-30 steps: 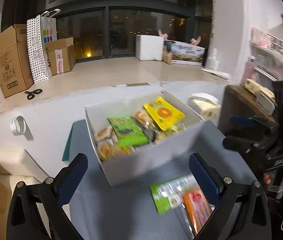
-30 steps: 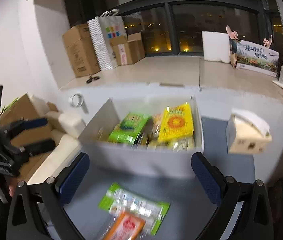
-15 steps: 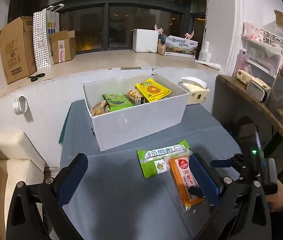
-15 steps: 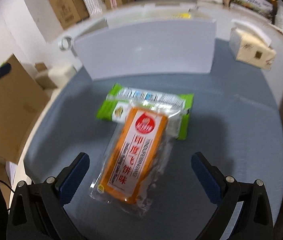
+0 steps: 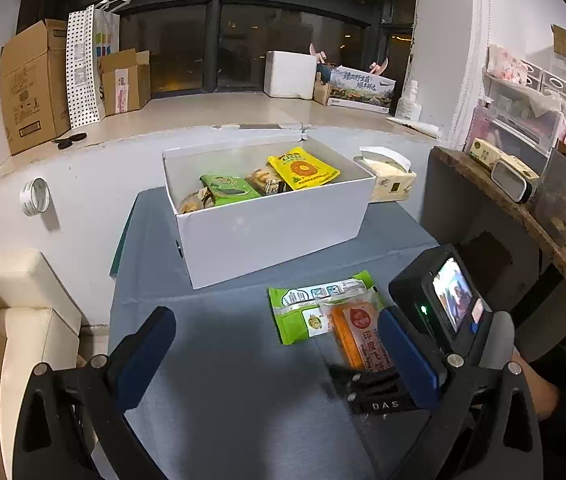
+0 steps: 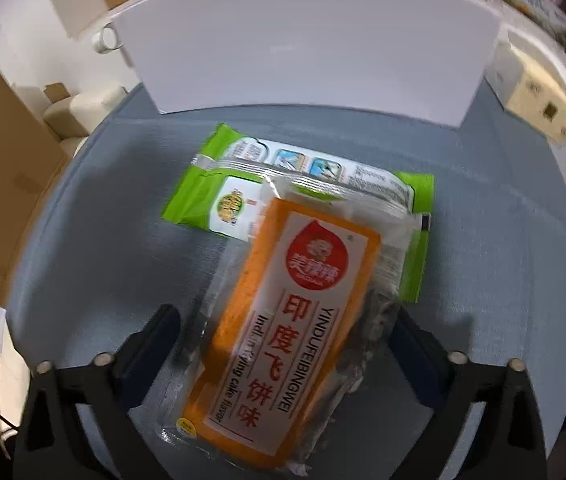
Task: Organize snacks
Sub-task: 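Grasp the orange flying-cake packet with the right tool, then grasp the green wafer packet with the left tool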
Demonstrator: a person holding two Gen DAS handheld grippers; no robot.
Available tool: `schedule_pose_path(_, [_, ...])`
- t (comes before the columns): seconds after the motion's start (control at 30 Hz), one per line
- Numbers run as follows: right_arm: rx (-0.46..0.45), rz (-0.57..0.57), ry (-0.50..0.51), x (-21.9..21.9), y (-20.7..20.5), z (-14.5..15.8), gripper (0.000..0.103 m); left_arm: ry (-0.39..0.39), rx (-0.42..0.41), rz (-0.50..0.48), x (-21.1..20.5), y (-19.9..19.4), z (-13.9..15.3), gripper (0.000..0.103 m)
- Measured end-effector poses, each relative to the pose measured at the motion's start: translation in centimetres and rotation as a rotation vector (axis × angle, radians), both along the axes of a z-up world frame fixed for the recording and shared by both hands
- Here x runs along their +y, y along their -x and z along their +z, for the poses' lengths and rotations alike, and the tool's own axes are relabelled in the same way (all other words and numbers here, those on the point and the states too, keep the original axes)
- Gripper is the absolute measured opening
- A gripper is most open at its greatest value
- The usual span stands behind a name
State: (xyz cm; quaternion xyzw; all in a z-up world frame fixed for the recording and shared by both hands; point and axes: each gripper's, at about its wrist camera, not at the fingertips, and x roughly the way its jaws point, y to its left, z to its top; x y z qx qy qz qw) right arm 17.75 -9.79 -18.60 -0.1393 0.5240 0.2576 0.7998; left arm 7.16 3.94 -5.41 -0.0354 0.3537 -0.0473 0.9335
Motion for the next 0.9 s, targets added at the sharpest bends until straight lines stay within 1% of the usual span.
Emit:
schedule_pose_path(0.03, [0.000,0.006,-0.002,-0.1,0.1,0.2,0.077,-0.003,0.002,0.002,0.0,0.0,0.0,0.103])
schedule_pose_path(0.1, [0.016,0.015,-0.027,-0.9,0.4,0.5,0.069,-0.008,0.006,0.002,0.0,0.0,-0.2,0.103])
schedule_pose_path(0.23, [0.023,0.008,-0.087,-3.9,1.0,1.4,0.067,-0.020,0.012,-0.026,-0.4,-0.1,-0.7,0.103])
schedule_pose_path(0.33, [-0.007,-0.013,-0.131,-6.5,1.7,2.9,0.067,-0.049,0.015,-0.070,-1.0,-0.8,-1.1,0.103])
schedule_pose_path(0.43, [-0.034,-0.037,-0.174,-9.2,2.3,4.4,0.067,-0.089,0.033,-0.174,-2.3,-2.1,-1.7,0.103])
schedule_pose_path(0.5, [-0.055,-0.053,-0.201,-11.0,2.8,5.4,0.067,-0.122,0.071,-0.253,-3.5,-3.5,-2.3,0.103])
schedule_pose_path(0.6, [-0.075,-0.074,-0.238,-12.2,3.1,5.9,0.067,-0.171,0.083,-0.380,-5.4,-5.3,-3.0,0.103])
schedule_pose_path(0.63, [-0.079,-0.079,-0.253,-12.8,3.0,5.9,0.067,-0.191,0.089,-0.404,-6.0,-6.0,-3.3,0.103])
schedule_pose_path(0.7, [-0.089,-0.088,-0.271,-13.7,3.1,6.1,0.067,-0.247,0.107,-0.461,-7.3,-7.7,-4.3,0.103])
schedule_pose_path(0.73, [-0.092,-0.091,-0.276,-13.7,3.0,6.1,0.067,-0.281,0.122,-0.512,-8.1,-8.6,-5.1,0.103])
schedule_pose_path(0.8, [-0.103,-0.101,-0.290,-14.4,3.2,6.4,0.067,-0.321,0.154,-0.600,-9.3,-10.0,-6.6,0.103])
schedule_pose_path(0.87, [-0.112,-0.112,-0.301,-15.1,3.3,6.6,0.067,-0.343,0.189,-0.664,-10.2,-11.6,-8.3,0.103])
schedule_pose_path(0.9, [-0.116,-0.121,-0.311,-15.6,3.4,6.8,0.067,-0.348,0.199,-0.680,-10.4,-12.0,-8.9,0.103])
